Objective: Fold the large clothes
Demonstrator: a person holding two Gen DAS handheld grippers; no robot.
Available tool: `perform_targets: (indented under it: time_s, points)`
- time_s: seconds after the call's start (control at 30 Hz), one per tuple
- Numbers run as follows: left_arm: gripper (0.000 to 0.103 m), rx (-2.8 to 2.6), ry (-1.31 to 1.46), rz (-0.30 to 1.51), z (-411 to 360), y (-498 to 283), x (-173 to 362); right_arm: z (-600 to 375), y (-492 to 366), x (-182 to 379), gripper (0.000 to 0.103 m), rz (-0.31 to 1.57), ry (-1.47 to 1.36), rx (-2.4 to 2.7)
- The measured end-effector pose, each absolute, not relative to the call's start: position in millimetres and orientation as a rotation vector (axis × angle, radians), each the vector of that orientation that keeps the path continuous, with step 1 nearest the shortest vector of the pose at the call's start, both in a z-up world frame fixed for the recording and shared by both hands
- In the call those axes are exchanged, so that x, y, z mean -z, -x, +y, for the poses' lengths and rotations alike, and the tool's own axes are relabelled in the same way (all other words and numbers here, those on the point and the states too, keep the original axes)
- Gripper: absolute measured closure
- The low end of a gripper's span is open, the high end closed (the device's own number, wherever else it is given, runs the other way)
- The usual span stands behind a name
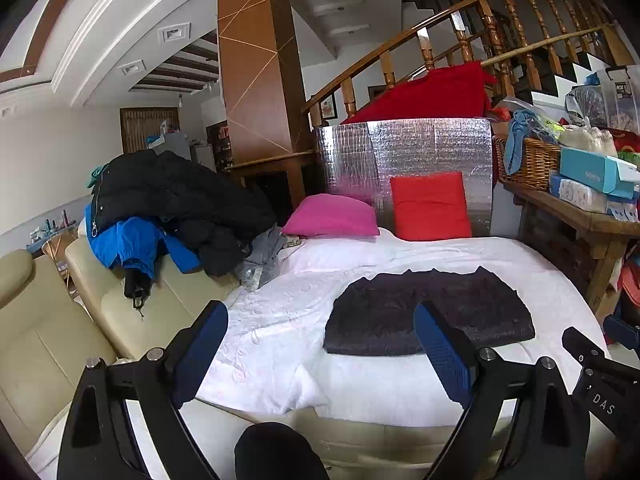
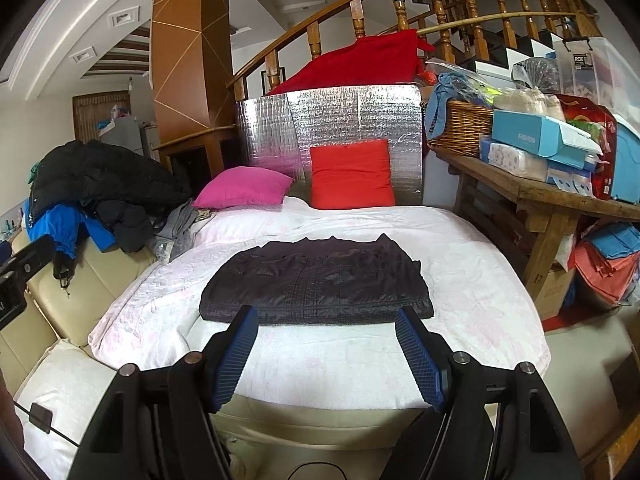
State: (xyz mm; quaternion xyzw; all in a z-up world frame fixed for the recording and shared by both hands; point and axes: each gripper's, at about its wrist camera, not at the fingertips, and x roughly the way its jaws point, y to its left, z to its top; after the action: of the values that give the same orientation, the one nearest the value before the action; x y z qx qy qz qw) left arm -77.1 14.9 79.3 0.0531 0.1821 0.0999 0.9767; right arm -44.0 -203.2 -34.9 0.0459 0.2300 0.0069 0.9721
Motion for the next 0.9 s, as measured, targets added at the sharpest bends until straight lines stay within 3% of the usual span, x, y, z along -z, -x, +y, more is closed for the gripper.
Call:
perform_targets:
  time_s: [0.9]
  points:
    - [0.009,-0.204,-0.088,0.371,31,69,-77,-192,33,28,0.028,0.461,-0.070,0.015]
